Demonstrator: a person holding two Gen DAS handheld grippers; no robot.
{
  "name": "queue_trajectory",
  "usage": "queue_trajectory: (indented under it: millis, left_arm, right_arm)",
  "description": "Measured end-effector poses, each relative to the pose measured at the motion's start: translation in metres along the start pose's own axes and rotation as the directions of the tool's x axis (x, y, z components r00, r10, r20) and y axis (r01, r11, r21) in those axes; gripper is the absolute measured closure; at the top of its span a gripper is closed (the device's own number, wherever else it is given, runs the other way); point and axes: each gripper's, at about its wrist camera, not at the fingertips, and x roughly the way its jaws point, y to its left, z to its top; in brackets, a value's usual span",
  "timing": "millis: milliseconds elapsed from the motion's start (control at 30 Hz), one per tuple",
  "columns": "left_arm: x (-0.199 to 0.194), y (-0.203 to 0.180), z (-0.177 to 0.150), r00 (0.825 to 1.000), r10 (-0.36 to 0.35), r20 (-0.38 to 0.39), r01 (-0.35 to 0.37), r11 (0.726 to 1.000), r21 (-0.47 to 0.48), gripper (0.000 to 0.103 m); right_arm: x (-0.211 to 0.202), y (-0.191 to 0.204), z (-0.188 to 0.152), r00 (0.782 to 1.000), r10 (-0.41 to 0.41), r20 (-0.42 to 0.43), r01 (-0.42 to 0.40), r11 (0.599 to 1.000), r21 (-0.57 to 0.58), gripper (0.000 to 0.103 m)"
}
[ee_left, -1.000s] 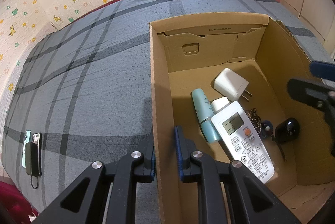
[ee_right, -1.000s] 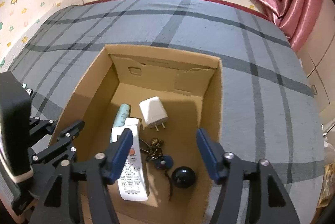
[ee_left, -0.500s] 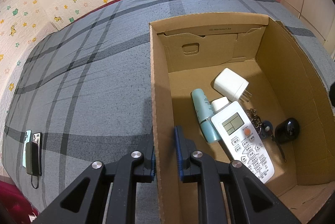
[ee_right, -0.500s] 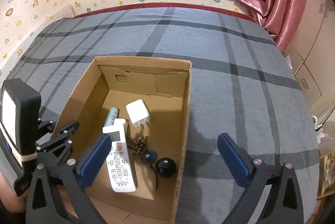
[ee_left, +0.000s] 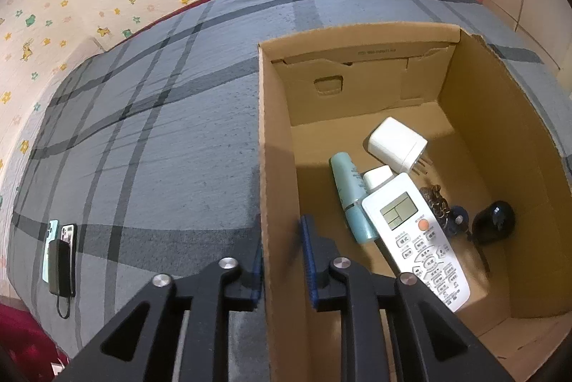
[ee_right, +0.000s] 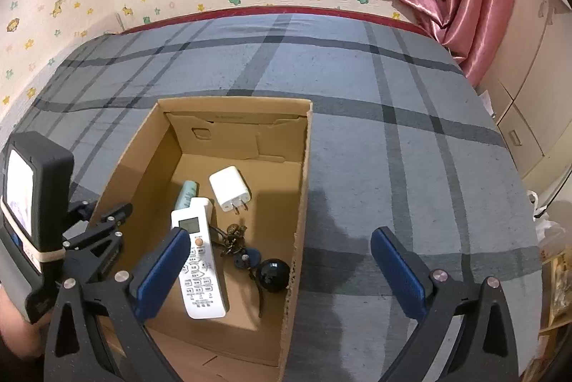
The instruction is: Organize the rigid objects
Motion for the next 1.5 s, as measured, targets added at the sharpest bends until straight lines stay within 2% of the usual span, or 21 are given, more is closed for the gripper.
queue_trajectory:
  millis: [33,67,100,133,200,233,300,400,500,1067,1500]
  left_arm:
    - [-0.003,-0.001,0.001,1.0,0.006,0.009,-0.006,1.0,0.0,0.063]
    - [-0.006,0.0,0.002,1.0,0.008,0.018,-0.008,1.0,-0.001,0.054]
    - [-0.009,0.0,0.003,1.0,0.008,0.027,-0.008,1.0,-0.004,0.038]
    - [-0.011,0.0,0.004,0.999,0.014,0.033,-0.013,1.0,-0.007,0.033]
    - [-0.017,0.002,0.005,0.999,0.024,0.04,-0.023,0.999,-0.023,0.03]
    - [-0.019,0.003,0.005,0.999,0.02,0.038,-0.019,0.999,-0.032,0.02]
    - [-0.025,0.004,0.005,0.999,0.004,0.044,-0.002,0.999,-0.046,0.007]
    - [-0.037,0.004,0.003,0.998,0.002,0.059,0.001,0.999,-0.052,0.0]
    - [-0.051,0.002,0.001,0.998,-0.002,0.056,0.005,0.999,-0.052,0.0]
    - [-0.152,-0.007,-0.026,0.989,-0.011,0.148,0.023,0.997,-0.076,0.0]
    - [-0.201,-0.023,-0.053,0.979,-0.042,0.202,0.057,0.996,-0.067,0.0]
  right_arm:
    - [0.0,-0.001,0.0,1.0,0.003,-0.001,-0.003,1.0,0.002,0.0]
    - [-0.001,-0.001,-0.001,1.0,0.005,-0.001,-0.005,1.0,0.006,0.0]
    - [-0.002,-0.002,-0.001,1.0,0.006,0.001,-0.006,1.0,0.01,0.0]
    - [-0.003,-0.002,-0.002,1.0,0.009,0.003,-0.009,1.0,0.012,0.0]
    - [-0.006,-0.003,-0.003,1.0,0.01,0.007,-0.01,1.0,0.013,0.0]
    - [-0.008,-0.003,-0.003,1.0,0.011,0.01,-0.011,1.0,0.014,0.0]
    - [-0.011,-0.004,-0.004,1.0,0.012,0.016,-0.012,1.0,0.017,0.0]
    - [-0.018,-0.005,-0.005,1.0,0.015,0.025,-0.015,1.0,0.018,0.0]
    - [-0.028,-0.005,-0.007,0.999,0.019,0.037,-0.02,1.0,0.02,0.0]
    - [-0.111,-0.01,-0.023,0.994,0.03,0.105,-0.031,0.999,0.008,0.0]
    - [-0.151,-0.022,-0.047,0.99,0.003,0.142,-0.005,1.0,0.016,0.0]
